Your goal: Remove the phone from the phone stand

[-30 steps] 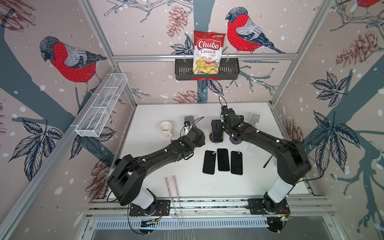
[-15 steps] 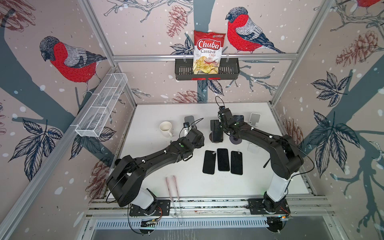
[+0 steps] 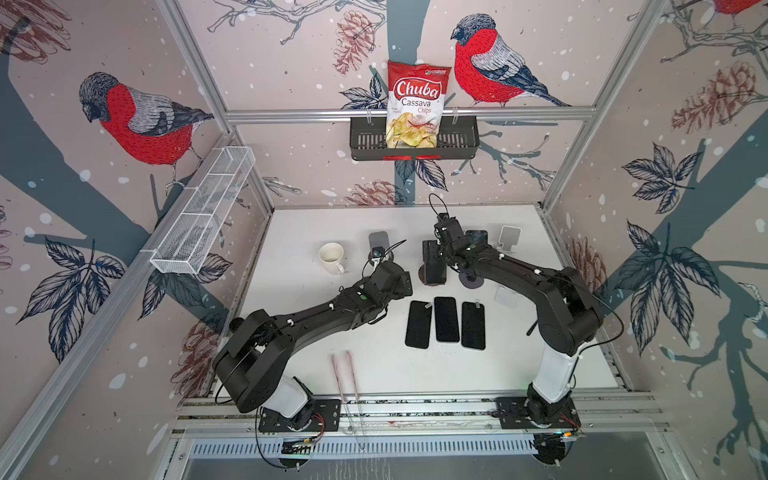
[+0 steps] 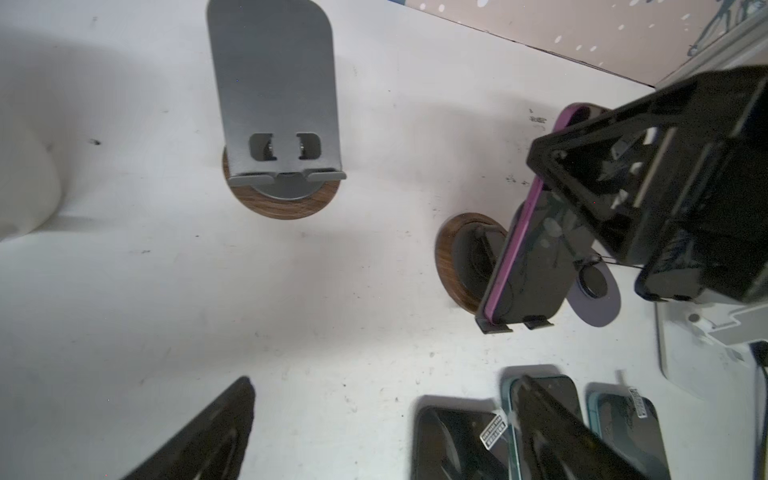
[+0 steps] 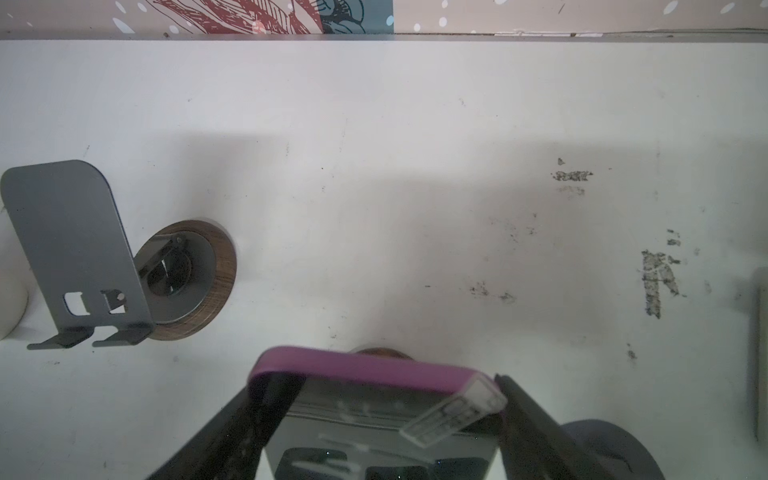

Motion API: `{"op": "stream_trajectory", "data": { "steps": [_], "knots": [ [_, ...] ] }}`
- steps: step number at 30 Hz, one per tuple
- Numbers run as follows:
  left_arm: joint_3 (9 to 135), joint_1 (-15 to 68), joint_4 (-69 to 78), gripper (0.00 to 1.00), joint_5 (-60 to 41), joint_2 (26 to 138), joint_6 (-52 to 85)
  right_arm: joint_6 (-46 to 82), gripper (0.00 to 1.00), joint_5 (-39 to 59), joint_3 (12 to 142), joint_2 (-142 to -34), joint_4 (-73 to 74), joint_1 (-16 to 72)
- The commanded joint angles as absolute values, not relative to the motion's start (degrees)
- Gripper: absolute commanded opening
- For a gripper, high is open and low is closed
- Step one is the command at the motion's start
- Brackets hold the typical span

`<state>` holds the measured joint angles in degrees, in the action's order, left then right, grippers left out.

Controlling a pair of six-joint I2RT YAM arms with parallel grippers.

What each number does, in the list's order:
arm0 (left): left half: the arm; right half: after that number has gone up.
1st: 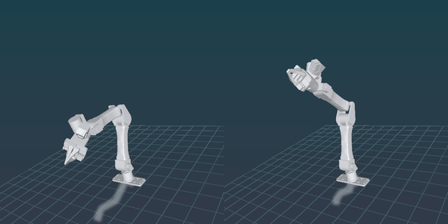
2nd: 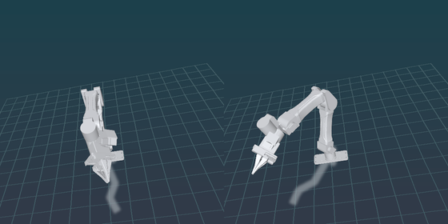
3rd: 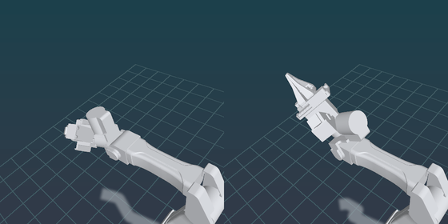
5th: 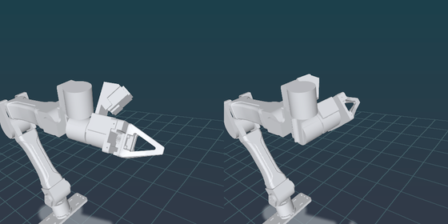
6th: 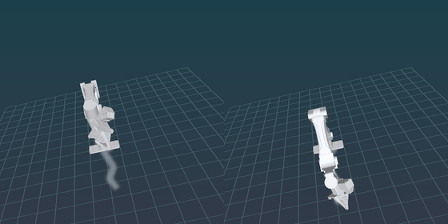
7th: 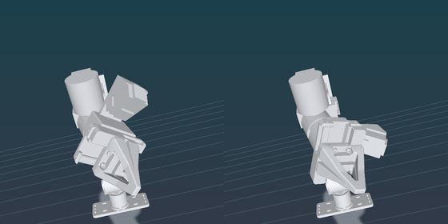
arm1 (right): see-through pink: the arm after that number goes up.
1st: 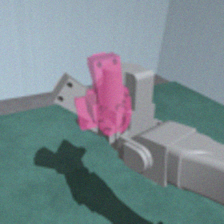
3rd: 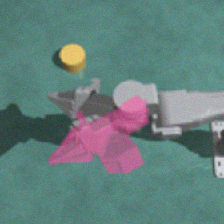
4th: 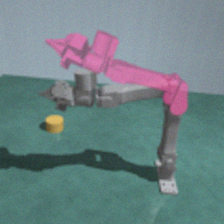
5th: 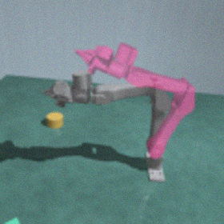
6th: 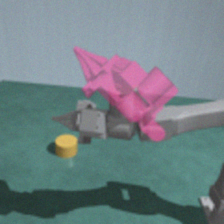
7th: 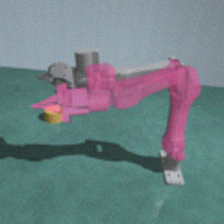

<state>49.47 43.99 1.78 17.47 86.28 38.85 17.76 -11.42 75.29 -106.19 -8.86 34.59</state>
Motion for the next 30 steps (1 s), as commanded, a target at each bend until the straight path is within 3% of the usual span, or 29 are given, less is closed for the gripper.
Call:
{"op": "stream_trajectory", "data": {
  "steps": [1,11,30],
  "knots": [
    [49.83,43.95,5.24,0.97,14.87,86.83,36.99,17.78,0.8,-11.68,75.24,-106.44,-7.78,34.79],
    [48.34,44.03,7.68,0.97,14.72,86.45,36.28,17.78,0.65,-11.95,75.19,-106.27,-7.91,34.88],
    [42.51,47.22,19.6,0.97,16.99,82.74,23.54,18.61,0.62,-11.7,77.07,-104.07,-10.44,35.05]
  ]
}}
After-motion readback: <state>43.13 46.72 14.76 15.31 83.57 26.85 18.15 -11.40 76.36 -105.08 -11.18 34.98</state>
